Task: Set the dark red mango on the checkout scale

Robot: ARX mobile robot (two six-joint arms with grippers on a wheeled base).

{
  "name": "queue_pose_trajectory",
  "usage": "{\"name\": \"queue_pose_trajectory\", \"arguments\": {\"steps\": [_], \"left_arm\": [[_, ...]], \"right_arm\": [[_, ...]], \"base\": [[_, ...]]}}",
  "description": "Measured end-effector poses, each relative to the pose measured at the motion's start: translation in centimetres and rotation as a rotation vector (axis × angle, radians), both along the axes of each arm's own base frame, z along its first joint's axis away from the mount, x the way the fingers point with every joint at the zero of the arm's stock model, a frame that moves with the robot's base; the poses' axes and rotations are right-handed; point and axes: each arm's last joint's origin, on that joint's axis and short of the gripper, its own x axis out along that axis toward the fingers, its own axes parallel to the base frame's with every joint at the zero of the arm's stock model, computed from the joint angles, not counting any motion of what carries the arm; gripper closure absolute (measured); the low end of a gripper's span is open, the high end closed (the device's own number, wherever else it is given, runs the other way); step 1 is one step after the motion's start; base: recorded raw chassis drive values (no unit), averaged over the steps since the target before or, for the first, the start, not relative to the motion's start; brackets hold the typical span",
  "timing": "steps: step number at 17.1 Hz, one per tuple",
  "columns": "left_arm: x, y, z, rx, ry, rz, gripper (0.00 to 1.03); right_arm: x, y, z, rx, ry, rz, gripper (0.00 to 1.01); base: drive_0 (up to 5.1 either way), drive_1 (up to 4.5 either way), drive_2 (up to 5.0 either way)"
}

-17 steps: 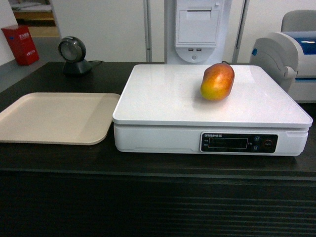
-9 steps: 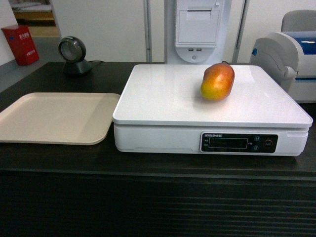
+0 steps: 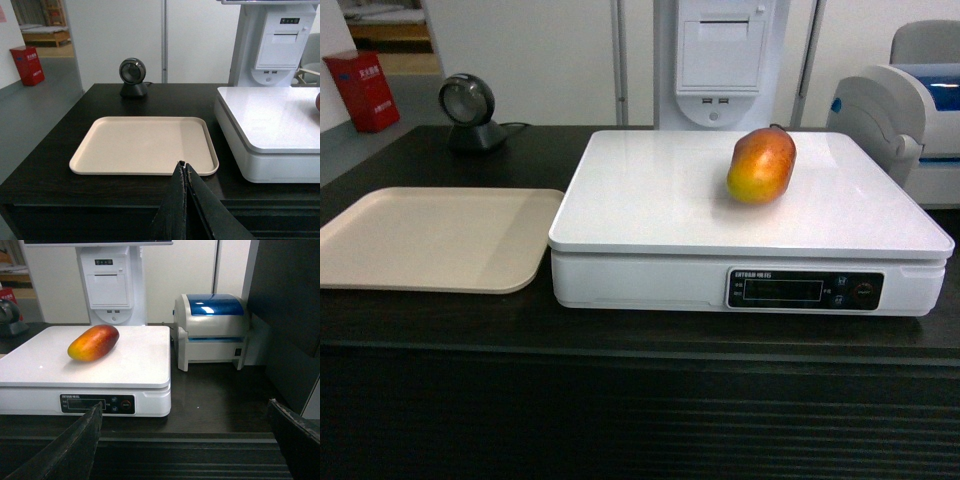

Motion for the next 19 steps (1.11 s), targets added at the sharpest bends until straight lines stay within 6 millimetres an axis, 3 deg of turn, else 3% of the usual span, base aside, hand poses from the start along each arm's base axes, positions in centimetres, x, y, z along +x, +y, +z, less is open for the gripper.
{"name": "queue_pose_trajectory", "arguments": {"steps": [17,18,19], "left_arm": [[-2.0,0.0,-0.4,0.000,0.010,0.000,1.01],[-2.0,0.0,-0.4,0.000,0.011,0.000,1.00],[-2.0,0.0,-0.4,0.000,0.011,0.000,0.88]], "right_arm": [[0.0,0.0,0.0,0.000,0.000,0.000,0.03],[0.0,0.0,0.0,0.000,0.000,0.000,0.03],[0.0,0.0,0.0,0.000,0.000,0.000,0.03]], "base": [[0.0,0.00,0.0],[0.0,0.00,0.0],[0.0,0.00,0.0]]}}
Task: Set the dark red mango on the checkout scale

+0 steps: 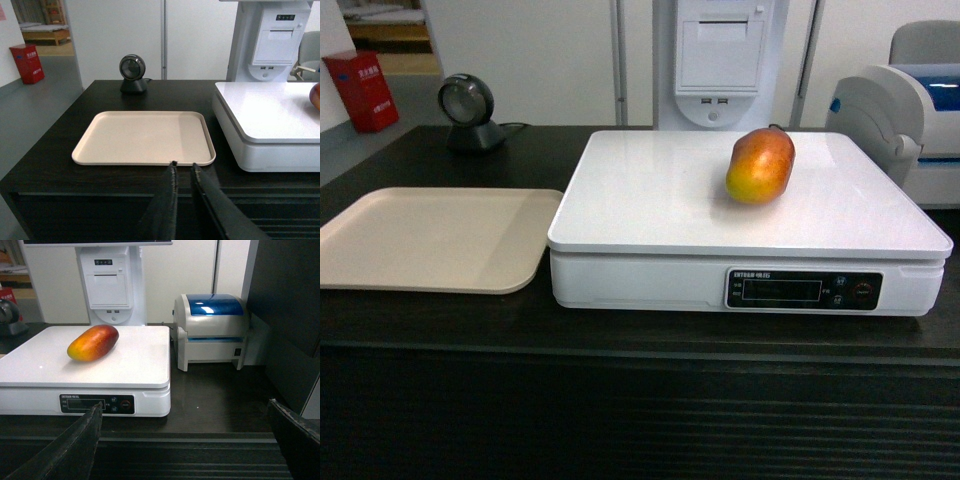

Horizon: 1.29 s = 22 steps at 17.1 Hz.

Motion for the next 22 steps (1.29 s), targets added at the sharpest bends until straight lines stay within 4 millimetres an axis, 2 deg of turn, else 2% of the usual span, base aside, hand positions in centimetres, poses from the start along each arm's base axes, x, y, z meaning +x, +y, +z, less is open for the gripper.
{"name": "queue_pose_trajectory", "arguments": {"steps": [3,9,22], "left_arm": [[0.00,0.00,0.01,0.000,-0.001,0.000,0.56],[0.00,0.00,0.01,0.000,-0.001,0.000,0.04],[0.00,0.00,0.01,0.000,-0.001,0.000,0.05]], "right_arm": [[0.00,0.00,0.00,0.000,0.000,0.000,0.03],[0.00,0.00,0.00,0.000,0.000,0.000,0.03],[0.00,0.00,0.00,0.000,0.000,0.000,0.03]], "base": [[0.0,0.00,0.0],[0.0,0.00,0.0],[0.0,0.00,0.0]]}}
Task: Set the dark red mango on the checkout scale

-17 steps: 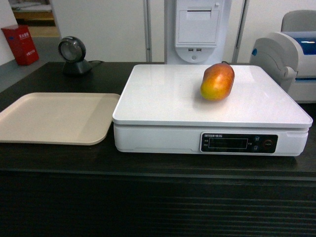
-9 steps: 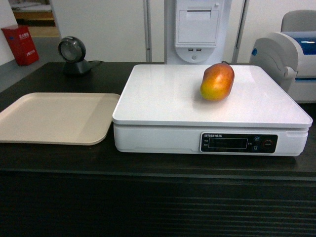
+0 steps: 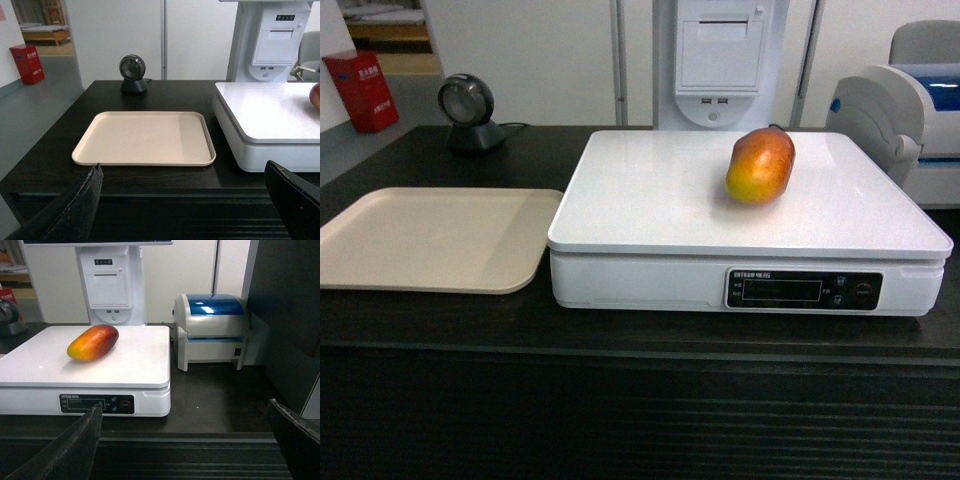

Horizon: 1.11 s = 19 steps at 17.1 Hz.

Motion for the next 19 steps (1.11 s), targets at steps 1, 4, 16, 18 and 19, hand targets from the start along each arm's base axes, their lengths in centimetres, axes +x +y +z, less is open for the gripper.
{"name": "queue_pose_trajectory", "arguments": {"steps": [1,4,16,18,19], "left_arm": [[0.00,0.00,0.00,0.000,0.000,0.000,0.05],[0.00,0.00,0.00,0.000,0.000,0.000,0.05],[0.00,0.00,0.01,0.001,-0.001,0.000,0.05],[0.00,0.00,0.00,0.002,0.000,0.000,0.05],[0.00,0.00,0.00,0.003,0.000,0.000,0.05]], "right_arm": [[0.00,0.00,0.00,0.000,0.000,0.000,0.03],[0.00,0.00,0.00,0.000,0.000,0.000,0.03],[0.00,0.00,0.01,0.000,-0.001,0.000,0.03],[0.00,0.00,0.00,0.000,0.000,0.000,0.03],[0.00,0.00,-0.01,0.001,0.001,-0.001,0.03]], "base": [[0.0,0.00,0.0],[0.0,0.00,0.0],[0.0,0.00,0.0],[0.0,0.00,0.0],[0.0,0.00,0.0]]}}
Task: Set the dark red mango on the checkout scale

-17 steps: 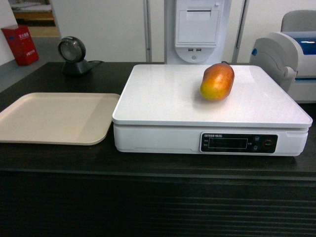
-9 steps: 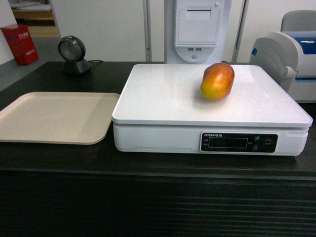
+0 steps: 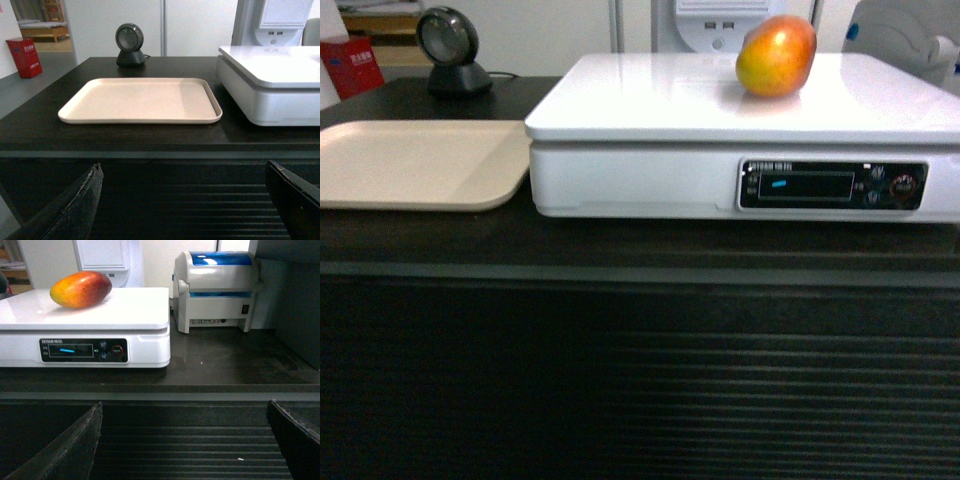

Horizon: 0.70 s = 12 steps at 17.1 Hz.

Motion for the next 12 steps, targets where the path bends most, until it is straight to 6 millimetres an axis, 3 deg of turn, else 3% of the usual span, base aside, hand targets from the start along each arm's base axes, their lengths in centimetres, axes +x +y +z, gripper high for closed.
{"name": "queue_pose_trajectory", "arguments": {"steps": [12], "left_arm": [[0.00,0.00,0.00,0.001,0.000,0.000,0.05]], "right_arm": [[0.00,0.00,0.01,-0.002,-0.002,0.001,0.03]], "base": [[0.0,0.00,0.0]]}}
